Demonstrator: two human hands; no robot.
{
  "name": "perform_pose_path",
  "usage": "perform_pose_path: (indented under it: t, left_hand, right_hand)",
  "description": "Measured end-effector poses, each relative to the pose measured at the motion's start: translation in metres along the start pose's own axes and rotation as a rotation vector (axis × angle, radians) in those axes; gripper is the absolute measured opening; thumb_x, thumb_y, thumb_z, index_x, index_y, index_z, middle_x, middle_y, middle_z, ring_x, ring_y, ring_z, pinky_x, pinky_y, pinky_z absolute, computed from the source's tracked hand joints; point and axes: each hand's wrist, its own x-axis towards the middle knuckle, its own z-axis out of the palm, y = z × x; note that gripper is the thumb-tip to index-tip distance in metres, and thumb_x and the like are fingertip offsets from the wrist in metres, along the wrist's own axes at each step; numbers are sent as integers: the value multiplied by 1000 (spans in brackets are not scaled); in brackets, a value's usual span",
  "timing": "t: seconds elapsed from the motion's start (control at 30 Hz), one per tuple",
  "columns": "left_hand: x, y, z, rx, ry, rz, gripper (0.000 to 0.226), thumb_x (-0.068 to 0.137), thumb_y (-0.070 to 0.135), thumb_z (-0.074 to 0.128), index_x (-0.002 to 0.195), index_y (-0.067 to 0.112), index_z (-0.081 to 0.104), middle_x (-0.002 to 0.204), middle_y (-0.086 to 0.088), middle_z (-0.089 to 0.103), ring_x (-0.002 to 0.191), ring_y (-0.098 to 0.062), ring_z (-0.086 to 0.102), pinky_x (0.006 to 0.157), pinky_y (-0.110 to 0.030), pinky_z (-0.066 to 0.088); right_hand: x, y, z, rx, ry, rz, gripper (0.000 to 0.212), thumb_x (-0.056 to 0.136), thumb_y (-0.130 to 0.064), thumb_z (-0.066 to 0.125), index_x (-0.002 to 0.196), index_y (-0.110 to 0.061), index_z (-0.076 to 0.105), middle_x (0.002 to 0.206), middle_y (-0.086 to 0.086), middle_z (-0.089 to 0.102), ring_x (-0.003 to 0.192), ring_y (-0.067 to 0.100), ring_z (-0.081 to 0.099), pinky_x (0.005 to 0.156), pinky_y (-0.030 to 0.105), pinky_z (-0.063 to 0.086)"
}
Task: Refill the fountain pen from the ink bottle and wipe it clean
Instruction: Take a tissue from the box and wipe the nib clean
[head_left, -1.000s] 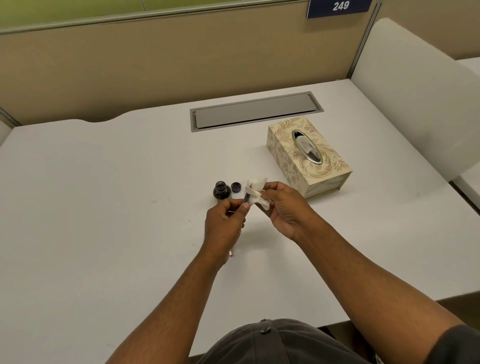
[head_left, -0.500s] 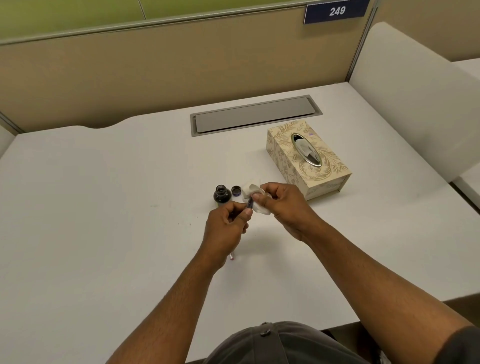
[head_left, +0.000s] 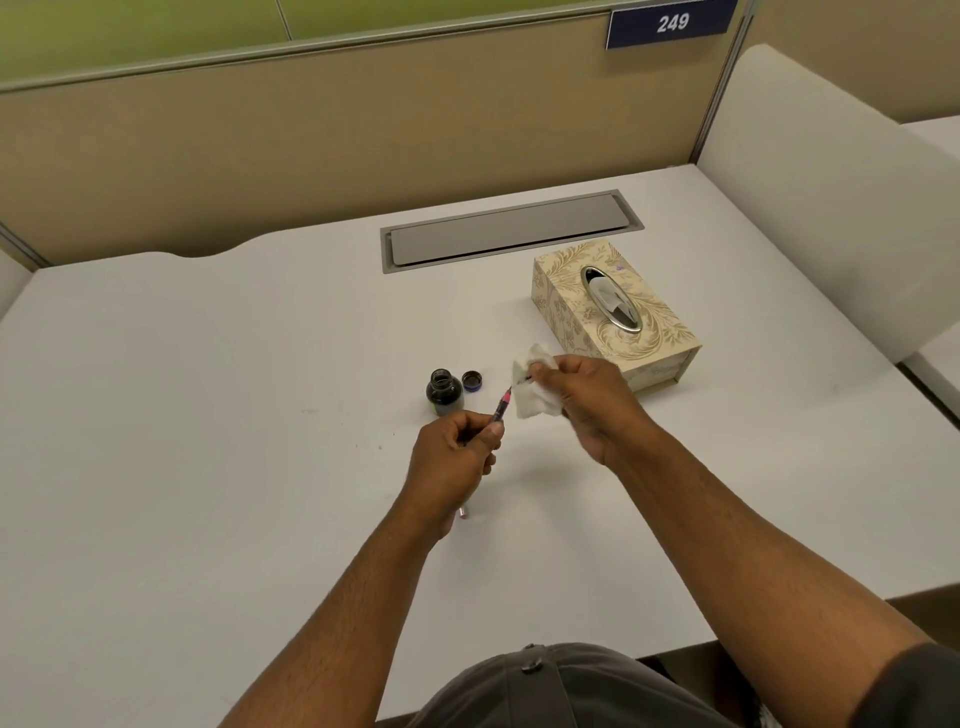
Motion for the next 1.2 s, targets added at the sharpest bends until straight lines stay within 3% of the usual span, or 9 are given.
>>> perform_pose_path:
  t: [0.13,0.27,0.33,0.47,0.63,0.83,0.97,1.07,1.2]
  left_hand:
    - [-4,-1,-2,-191,-36,-88,14,92,15,62,97,6,70,77,-3,64,70,-15,57,69,-28,51]
    - [-3,1,1,-176,-23,-50,14,92,18,61,98,8,70,80,-3,66,73,-15,59,72,-29,53]
    - [-3,2,5,-105,13,-19,12,92,19,62,96,10,70,80,-2,67,72,-14,60,74,-29,55]
    - [-3,1,11,68,117,53,10,91,20,63,95,13,69,83,0,68,72,-11,61,70,-24,52]
    - [-4,-4,13,270,263,165,8,90,24,64,91,17,67,79,5,66,70,-6,57,61,-15,41]
    - [-7,-7,15,344,290,244,5,89,21,66,88,18,63,78,7,65,73,-7,60,62,-13,43]
    - [-8,-7,15,451,337,346,9,88,18,66,84,17,58,76,5,62,69,-10,58,61,-20,44]
    - [-8,-8,13,491,363,388,13,89,16,65,82,15,54,71,9,55,63,-7,52,56,-16,38]
    - [-12,-11,16,597,385,461,16,88,11,64,78,14,52,78,2,53,62,-12,46,54,-18,34]
  right_hand:
    - [3,-9,-14,-222,143,-163,8,84,-18,74,88,-11,75,82,2,67,67,7,60,58,15,46]
    - [-5,-4,-7,-731,155,-397,10,85,-20,72,93,-15,75,77,-4,66,68,11,62,66,23,46]
    - [-12,2,1,-842,144,-490,10,85,-21,71,93,-16,73,79,-2,70,72,16,63,68,27,49]
    - [-20,10,13,-887,88,-469,14,87,-25,70,97,-18,77,82,1,75,72,16,68,67,31,56]
    - [-24,5,12,-824,143,-392,20,86,-29,72,97,-14,78,81,2,76,67,13,66,58,19,47]
    - [-30,1,18,-980,55,-377,19,91,-22,62,86,-9,75,76,6,74,73,20,68,67,31,56]
    - [-32,3,21,-970,53,-417,20,94,-18,59,89,-7,75,81,7,73,74,21,67,64,29,53]
    - [-37,6,22,-979,43,-502,21,95,-17,56,98,-8,75,87,9,72,73,19,62,62,23,39]
    - [-36,8,21,-968,38,-405,22,96,-20,57,102,-10,75,90,6,74,69,12,57,56,15,35]
